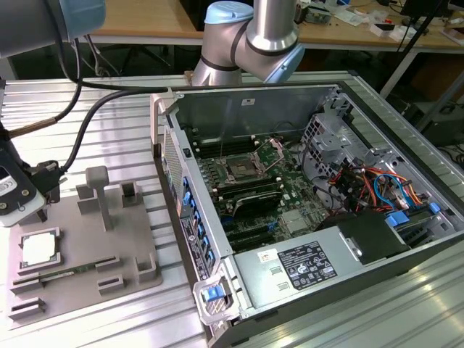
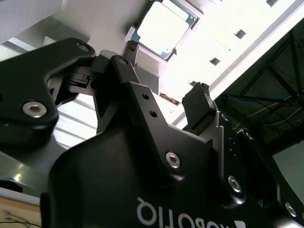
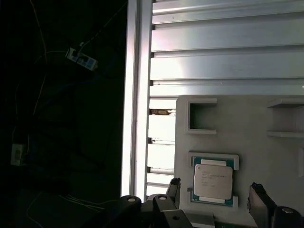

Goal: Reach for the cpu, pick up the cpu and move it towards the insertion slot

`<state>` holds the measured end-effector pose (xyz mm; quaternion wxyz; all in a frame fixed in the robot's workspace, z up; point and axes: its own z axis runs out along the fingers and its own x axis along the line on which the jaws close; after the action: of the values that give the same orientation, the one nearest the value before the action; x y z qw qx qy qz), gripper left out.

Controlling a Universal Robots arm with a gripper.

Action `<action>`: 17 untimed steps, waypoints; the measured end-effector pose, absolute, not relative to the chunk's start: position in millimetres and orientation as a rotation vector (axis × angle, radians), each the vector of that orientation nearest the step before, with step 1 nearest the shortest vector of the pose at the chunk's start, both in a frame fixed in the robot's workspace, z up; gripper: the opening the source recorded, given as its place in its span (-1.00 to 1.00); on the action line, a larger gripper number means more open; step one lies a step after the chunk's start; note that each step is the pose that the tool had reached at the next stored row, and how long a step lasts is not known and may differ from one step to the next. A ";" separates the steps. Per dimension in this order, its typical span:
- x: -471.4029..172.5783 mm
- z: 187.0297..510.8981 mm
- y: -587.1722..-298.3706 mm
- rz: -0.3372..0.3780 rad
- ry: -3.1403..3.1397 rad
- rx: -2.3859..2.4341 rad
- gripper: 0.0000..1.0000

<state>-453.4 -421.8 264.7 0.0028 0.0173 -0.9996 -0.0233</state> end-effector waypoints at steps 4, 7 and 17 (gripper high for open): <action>-453.4 264.6 -421.8 -0.074 -3.135 0.054 0.33; -453.4 264.6 -421.8 -0.074 -3.135 0.054 0.33; -453.0 261.5 -421.8 -0.071 -3.135 0.034 0.33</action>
<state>-453.0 -421.8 261.5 0.0026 0.0109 -0.9997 -0.0226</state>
